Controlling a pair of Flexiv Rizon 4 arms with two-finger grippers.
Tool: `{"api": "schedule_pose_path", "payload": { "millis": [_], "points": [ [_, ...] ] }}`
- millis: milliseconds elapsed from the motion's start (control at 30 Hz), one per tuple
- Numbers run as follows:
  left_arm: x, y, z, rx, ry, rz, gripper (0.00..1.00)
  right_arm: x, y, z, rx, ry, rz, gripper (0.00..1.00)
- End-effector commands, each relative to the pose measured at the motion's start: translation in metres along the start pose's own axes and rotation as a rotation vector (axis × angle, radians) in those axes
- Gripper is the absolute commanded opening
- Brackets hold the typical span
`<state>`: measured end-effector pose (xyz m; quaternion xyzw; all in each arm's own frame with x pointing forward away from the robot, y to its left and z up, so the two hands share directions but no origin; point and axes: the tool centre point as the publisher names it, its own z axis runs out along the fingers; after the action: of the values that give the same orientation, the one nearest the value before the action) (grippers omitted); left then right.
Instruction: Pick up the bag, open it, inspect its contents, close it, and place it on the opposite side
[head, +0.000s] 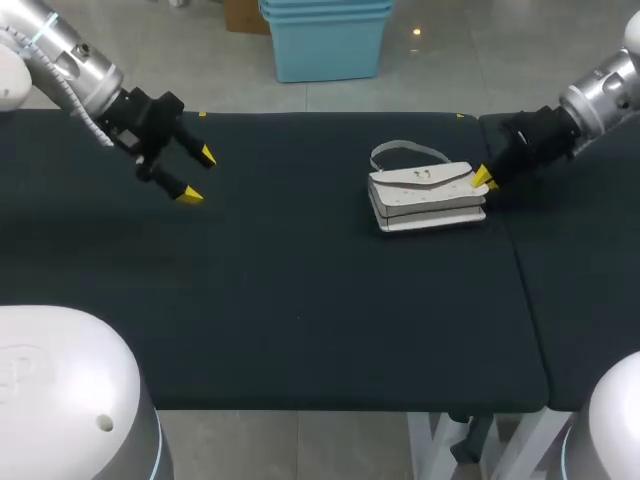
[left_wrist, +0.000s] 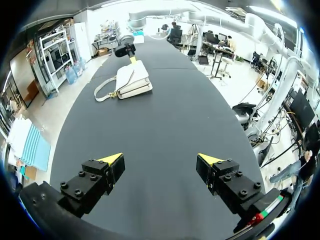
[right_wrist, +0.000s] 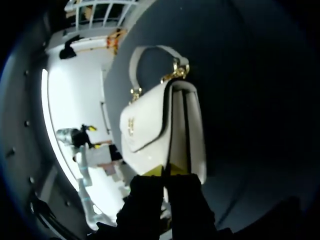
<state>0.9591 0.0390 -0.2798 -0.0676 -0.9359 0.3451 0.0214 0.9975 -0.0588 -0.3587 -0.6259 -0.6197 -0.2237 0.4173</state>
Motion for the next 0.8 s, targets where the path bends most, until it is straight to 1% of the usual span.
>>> {"api": "schedule_pose_path", "payload": {
  "millis": [33, 200, 267, 767, 800],
  "points": [
    [-0.001, 0.001, 0.001, 0.003, 0.0, 0.001, 1.0, 0.015, -0.029, 0.022, -0.573, -0.023, -0.005, 0.0],
    [-0.001, 0.001, 0.001, 0.003, 0.0, 0.001, 1.0, 0.031, -0.042, 0.034, -0.694, -0.03, 0.004, 0.0],
    [-0.001, 0.001, 0.001, 0.003, 0.0, 0.001, 1.0, 0.035, -0.048, 0.039, -0.74, -0.031, 0.037, 0.0],
    [-0.001, 0.001, 0.001, 0.003, 0.0, 0.001, 1.0, 0.035, -0.048, 0.039, -0.74, -0.031, 0.037, 0.0],
    [-0.001, 0.001, 0.001, 0.003, 0.0, 0.001, 1.0, 0.037, -0.05, 0.046, -0.747, -0.02, 0.015, 0.0]
  ]
}}
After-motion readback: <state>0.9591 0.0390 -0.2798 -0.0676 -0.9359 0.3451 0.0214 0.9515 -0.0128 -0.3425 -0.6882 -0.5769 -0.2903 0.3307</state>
